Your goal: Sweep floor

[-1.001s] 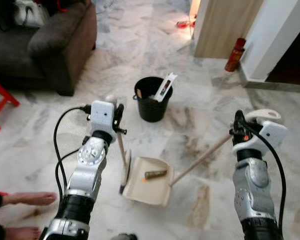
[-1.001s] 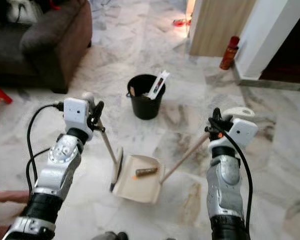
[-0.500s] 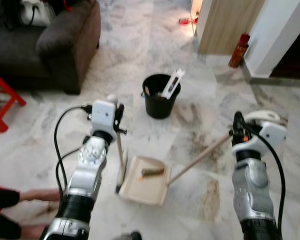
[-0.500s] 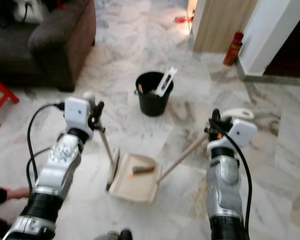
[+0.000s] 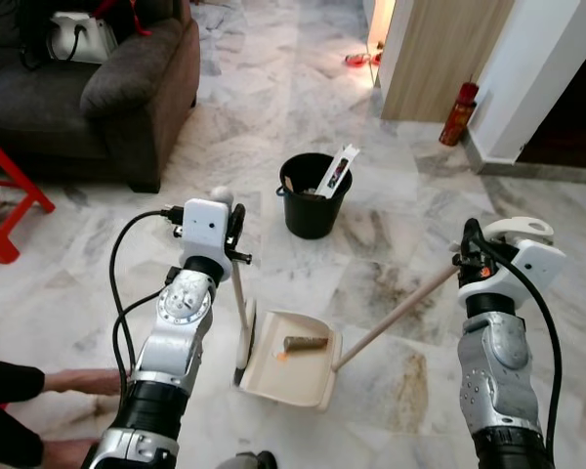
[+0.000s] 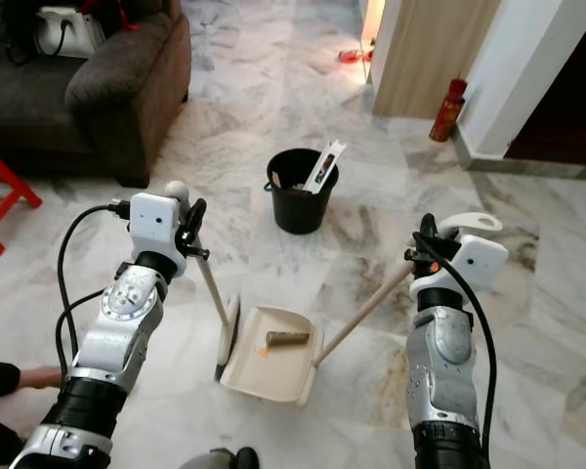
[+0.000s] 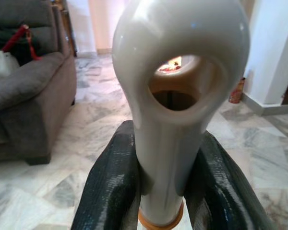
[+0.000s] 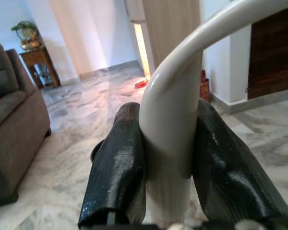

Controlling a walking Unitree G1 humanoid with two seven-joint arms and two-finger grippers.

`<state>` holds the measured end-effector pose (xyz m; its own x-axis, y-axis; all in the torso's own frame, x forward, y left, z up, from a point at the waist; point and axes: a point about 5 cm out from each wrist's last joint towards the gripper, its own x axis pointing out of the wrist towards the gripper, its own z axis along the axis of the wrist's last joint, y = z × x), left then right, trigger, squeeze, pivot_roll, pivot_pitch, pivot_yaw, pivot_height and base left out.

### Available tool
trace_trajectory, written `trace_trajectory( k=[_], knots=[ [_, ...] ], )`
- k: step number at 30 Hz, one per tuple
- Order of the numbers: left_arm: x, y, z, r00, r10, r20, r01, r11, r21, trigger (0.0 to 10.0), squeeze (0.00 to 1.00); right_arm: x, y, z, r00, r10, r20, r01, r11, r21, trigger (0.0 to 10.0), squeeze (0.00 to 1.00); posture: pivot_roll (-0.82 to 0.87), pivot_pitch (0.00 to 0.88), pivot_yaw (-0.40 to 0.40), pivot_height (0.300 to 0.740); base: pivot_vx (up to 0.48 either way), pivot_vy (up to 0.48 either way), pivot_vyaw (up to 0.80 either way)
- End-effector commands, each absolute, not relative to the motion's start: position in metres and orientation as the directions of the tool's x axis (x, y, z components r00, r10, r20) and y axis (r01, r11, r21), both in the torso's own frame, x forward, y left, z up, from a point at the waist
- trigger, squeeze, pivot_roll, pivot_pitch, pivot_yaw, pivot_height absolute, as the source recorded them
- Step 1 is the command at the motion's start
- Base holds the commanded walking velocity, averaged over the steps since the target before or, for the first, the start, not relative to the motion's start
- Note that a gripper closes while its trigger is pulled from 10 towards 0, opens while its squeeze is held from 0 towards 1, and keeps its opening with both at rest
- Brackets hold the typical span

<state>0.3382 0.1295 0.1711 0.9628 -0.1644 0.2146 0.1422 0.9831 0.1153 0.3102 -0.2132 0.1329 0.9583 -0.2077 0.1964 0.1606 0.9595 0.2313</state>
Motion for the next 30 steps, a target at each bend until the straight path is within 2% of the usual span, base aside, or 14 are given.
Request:
trace_trajectory(
  k=[1,30],
  knots=[
    [0.3385,0.1288,0.1813,0.952,-0.16,0.261,0.131,0.984,0.123,10.0,0.0,0.3102,-0.2155,0.1398,0.95,-0.216,0.226,0.16,0.957,0.243,10.0,0.0,0.08,0.132,-0.039,0.74,0.0,0.0,0.0],
    [0.3387,0.1321,0.1813,0.955,-0.142,0.259,0.114,0.986,0.12,10.0,0.0,0.3108,-0.2141,0.1399,0.952,-0.209,0.224,0.152,0.957,0.245,10.0,0.0,0.09,0.14,-0.042,0.74,0.05,0.0,0.0]
  ],
)
